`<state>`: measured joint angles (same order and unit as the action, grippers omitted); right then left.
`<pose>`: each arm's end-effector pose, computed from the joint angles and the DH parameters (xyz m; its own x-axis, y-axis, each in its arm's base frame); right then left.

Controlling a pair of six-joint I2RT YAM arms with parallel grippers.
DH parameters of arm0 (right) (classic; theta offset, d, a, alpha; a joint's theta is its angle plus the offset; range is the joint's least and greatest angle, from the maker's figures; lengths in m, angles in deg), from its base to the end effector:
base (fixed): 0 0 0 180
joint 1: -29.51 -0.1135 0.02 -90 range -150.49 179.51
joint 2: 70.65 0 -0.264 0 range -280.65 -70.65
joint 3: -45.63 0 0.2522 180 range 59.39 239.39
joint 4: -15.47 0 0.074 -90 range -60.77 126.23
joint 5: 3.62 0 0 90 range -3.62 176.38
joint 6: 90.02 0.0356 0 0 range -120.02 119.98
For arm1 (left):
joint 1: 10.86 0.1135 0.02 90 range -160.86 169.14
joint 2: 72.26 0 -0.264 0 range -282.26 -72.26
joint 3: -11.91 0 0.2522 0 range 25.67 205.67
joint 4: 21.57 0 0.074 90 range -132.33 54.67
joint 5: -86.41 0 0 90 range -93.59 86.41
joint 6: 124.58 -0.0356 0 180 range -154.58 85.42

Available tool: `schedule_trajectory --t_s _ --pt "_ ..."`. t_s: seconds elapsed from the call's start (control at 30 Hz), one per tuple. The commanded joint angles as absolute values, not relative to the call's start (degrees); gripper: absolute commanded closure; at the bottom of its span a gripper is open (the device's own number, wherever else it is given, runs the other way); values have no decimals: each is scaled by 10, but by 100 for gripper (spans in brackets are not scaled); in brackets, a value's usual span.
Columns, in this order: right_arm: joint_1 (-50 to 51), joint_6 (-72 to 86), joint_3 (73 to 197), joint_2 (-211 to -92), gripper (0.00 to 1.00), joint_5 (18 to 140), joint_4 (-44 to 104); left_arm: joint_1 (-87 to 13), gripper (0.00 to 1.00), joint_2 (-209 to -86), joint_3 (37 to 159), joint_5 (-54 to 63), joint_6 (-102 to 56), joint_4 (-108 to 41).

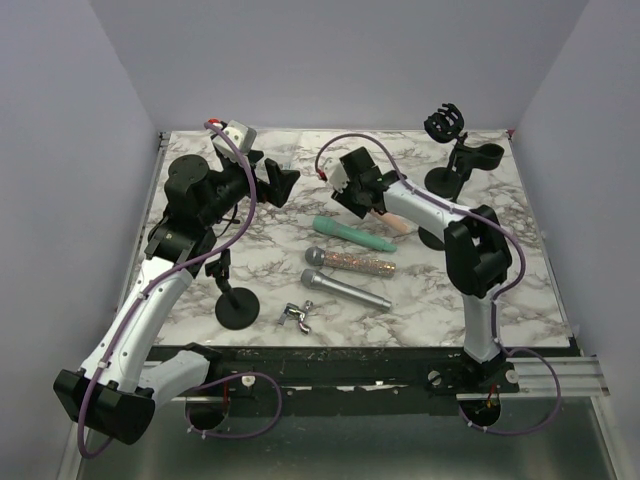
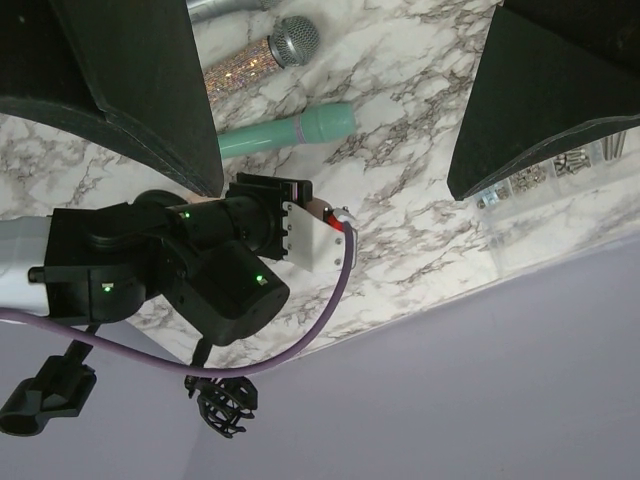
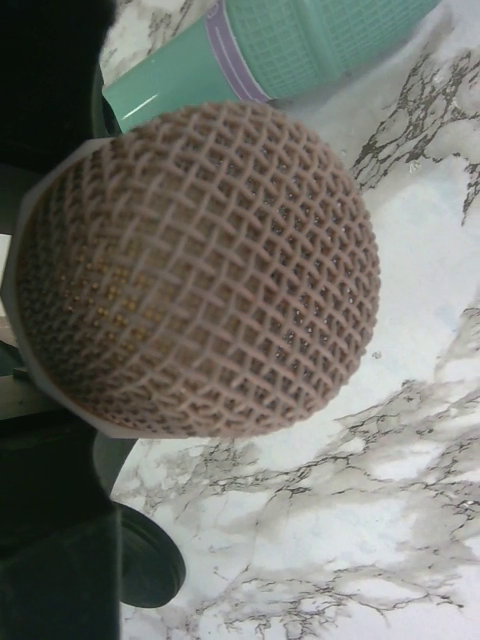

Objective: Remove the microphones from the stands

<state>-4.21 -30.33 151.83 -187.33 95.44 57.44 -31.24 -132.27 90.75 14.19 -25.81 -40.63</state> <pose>0.3799 0.2468 0.2170 -0.3329 -0.8214 -0.4631 -0.7372 0.5330 -0.4154 0.2162 -0.0919 0.4231 -0.0979 -0.1185 -0.9881 0.6101 0.7773 -0.1537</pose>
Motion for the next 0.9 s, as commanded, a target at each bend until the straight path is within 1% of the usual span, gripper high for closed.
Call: schedule_trajectory --t_s 0.0,0.1,0.2,0.27,0.43,0.6,0.87 --pt "-51 -326 1521 -1909 96 985 540 -314 1 -1325 906 158 -260 -394" --pt "-51 -335 1526 -1922 91 980 529 -314 1 -1321 905 155 -263 -395" --pt "-51 -334 1532 -1930 84 955 523 -314 1 -1318 905 152 -265 -395" --pt "-51 -331 1536 -1936 83 935 522 -313 1 -1318 905 152 -265 -395" --pt "-51 -326 1535 -1950 75 916 508 -313 1 -1321 906 157 -263 -395" --pt "-51 -326 1536 -1961 70 897 492 -313 1 -1320 906 157 -263 -395" --pt "-51 -334 1552 -1985 55 900 498 -313 1 -1323 905 156 -265 -395"
